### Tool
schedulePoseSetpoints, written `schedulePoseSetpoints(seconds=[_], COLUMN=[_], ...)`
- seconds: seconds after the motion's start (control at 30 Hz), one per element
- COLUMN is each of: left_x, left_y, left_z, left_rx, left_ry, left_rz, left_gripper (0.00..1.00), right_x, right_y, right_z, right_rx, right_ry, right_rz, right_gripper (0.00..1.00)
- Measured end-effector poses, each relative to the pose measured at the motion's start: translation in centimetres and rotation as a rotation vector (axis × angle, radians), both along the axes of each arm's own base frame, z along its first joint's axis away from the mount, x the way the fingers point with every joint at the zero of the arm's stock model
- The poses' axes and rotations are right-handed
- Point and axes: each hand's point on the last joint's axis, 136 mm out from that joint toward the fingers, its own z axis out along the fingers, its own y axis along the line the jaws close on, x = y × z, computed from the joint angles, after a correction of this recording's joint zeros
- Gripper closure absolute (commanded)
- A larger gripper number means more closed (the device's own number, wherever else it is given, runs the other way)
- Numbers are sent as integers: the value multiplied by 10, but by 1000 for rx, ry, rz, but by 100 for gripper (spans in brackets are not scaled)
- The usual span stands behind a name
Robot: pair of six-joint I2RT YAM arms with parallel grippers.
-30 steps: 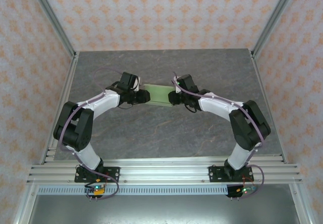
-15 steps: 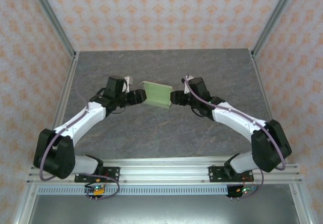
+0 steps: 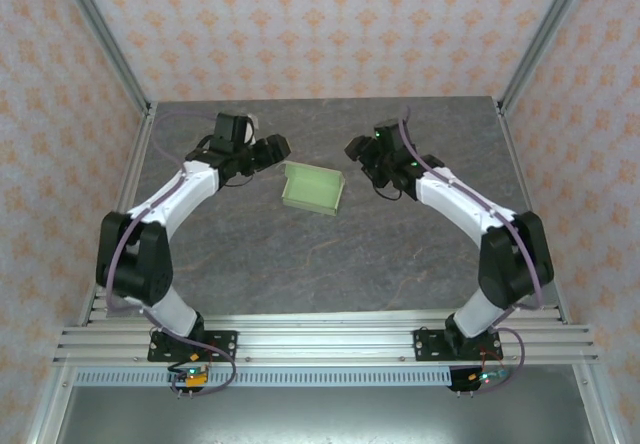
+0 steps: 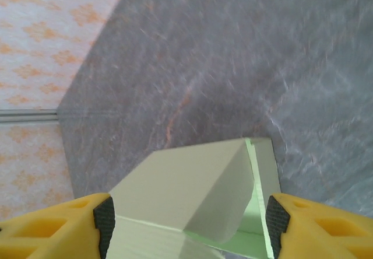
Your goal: Fold the paper box
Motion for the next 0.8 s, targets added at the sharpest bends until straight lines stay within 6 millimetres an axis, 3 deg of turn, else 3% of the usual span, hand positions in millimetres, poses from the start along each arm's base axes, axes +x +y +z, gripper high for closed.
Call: schedulePoseSetpoints(seconds=[0.1,0.2,0.3,0.43,0.63,0.8], left_x=[2,2,2,-6,-27,-41], left_y=[-5,-9,-14,-23,-23,-21], left_z=[-24,-30,-28,-37,-67,-85], left_rx=[-15,-24,-36,-38,-22,-1], left_ry=[60,75,59,68,140,178], left_rz=[-15,-26,-46,-77,-92,-108], left_gripper=[30,37,46,51,54,53], right_x=[-2,-3,-2,1,2,-7], right_y=[13,22,28,34,33,24], right_z=[-28,-43,-47,-42,-52,-68], right_rx=[68,108,138,176,172,94], right_ry=[111,172,189,179,196,208], right_rz=[-22,-35,-40,-39,-45,-24], right_gripper=[35,47,57,64,67,62])
